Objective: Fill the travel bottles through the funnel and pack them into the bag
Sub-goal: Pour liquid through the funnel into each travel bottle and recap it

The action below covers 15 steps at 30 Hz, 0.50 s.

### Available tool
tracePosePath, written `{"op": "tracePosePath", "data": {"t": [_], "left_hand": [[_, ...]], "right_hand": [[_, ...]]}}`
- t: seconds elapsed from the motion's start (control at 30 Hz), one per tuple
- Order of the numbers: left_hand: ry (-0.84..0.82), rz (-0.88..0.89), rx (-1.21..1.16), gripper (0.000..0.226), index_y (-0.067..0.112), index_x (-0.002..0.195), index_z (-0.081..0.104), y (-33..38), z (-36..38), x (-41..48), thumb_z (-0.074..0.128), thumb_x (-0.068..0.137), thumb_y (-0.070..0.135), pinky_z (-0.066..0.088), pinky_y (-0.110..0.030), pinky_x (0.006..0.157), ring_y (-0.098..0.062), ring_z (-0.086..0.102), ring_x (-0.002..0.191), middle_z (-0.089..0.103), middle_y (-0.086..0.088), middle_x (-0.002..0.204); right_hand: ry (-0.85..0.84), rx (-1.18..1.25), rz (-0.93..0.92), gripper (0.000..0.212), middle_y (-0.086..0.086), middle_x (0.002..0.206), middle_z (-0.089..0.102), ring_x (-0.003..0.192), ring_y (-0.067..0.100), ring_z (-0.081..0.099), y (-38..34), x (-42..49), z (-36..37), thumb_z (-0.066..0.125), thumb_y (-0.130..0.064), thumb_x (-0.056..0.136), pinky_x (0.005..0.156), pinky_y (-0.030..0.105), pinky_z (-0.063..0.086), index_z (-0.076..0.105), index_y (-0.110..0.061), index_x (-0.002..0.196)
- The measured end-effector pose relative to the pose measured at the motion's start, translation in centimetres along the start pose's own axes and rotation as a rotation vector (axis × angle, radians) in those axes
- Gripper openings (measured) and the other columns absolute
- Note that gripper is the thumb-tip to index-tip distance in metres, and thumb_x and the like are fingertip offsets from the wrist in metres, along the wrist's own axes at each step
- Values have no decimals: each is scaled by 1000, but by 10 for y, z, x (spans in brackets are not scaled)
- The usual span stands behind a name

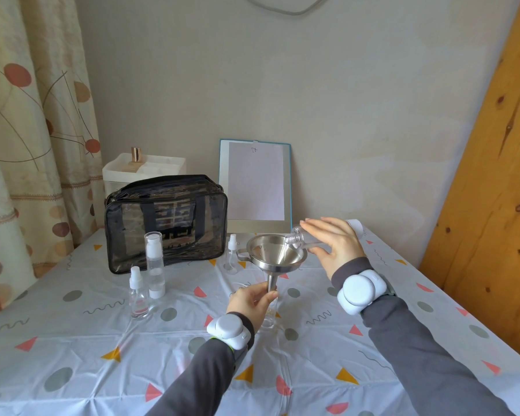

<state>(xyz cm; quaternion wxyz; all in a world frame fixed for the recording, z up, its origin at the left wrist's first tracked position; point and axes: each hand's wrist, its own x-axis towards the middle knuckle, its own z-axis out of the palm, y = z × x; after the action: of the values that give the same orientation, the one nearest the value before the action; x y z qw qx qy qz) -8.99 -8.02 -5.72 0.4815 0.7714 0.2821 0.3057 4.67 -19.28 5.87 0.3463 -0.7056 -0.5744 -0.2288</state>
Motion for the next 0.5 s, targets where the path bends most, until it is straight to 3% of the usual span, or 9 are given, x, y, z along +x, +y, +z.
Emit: {"op": "tracePosePath", "data": {"t": [0.5], "left_hand": [[1, -1, 0, 12, 28, 96, 69, -2, 0, 2, 63, 86, 30, 43, -13, 83, 2, 62, 87, 69, 15, 89]], "right_hand": [[5, 5, -6, 49, 5, 119, 64, 112, 34, 52, -1, 0, 0, 68, 10, 70, 102, 31, 31, 65, -10, 115]]}}
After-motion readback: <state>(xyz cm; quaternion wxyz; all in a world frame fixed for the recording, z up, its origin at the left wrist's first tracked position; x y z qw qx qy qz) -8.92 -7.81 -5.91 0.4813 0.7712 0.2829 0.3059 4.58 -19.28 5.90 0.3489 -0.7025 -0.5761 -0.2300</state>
